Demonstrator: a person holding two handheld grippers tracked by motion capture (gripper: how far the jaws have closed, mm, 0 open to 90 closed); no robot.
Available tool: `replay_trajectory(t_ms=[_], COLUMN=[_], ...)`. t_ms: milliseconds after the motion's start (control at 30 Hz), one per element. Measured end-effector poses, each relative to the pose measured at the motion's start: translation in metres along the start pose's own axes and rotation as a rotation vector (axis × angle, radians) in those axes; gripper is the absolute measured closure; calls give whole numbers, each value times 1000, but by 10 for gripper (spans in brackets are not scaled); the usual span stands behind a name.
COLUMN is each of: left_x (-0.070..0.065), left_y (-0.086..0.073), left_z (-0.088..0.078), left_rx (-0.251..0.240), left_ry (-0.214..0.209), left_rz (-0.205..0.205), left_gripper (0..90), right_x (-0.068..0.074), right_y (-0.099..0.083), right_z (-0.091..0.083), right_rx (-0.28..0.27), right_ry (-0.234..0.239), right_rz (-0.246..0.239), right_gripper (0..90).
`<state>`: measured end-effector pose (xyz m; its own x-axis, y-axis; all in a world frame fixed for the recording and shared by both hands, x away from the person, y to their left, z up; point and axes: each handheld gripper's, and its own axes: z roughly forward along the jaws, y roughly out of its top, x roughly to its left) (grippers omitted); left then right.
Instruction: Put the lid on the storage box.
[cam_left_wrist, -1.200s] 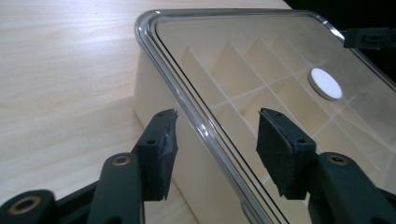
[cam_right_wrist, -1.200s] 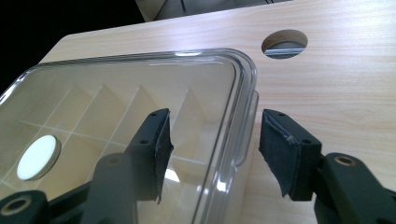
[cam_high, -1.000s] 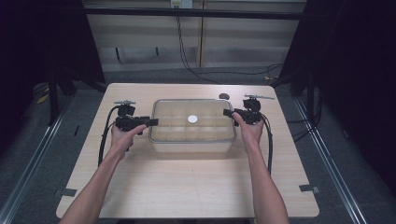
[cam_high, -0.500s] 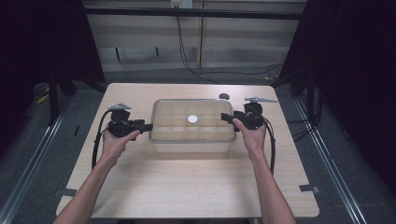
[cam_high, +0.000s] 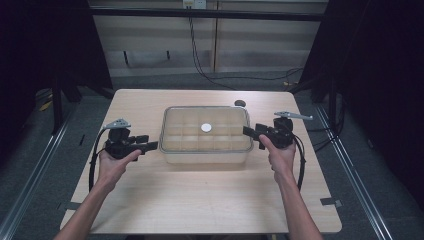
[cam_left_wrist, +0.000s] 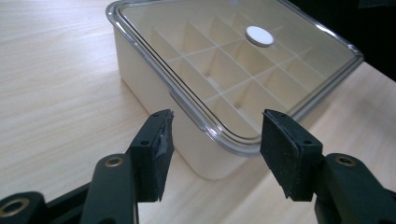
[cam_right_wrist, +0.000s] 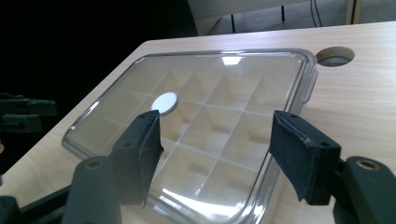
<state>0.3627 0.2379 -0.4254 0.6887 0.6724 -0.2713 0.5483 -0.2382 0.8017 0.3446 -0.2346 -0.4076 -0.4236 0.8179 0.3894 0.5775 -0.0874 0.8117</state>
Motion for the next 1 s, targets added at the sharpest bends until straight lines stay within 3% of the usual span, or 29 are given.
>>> replay_trajectory(t_ms=[133,233,300,367,500,833,967,1000], left_x=[-7,-8,-8,-11,-16,-28,-35,-38], left_y=[-7,-18,-26,-34,-44,-66,-79,-83], left_z=[-11,-23,-27,-30,-37,-54,-57,-57], left_rx=[17,-19,2,19,41,51,75,90], left_ry=[1,12,-13,17,25,36,55,48], left_rz=[38,21,-2,27,38,21,18,34], left_gripper=[463,468,466,462,438,382,338,331], right_x=[5,8,10,11,16,23,23,23], right_y=[-9,-17,-23,-29,-42,-76,-83,-84], right_z=[-9,-18,-23,-30,-43,-70,-80,-83], right_rx=[17,13,19,21,26,51,46,47], right_ry=[6,8,16,38,41,24,25,31], right_rz=[-13,-23,-31,-15,-32,-46,-34,-25], right_gripper=[347,349,350,355,361,356,350,349])
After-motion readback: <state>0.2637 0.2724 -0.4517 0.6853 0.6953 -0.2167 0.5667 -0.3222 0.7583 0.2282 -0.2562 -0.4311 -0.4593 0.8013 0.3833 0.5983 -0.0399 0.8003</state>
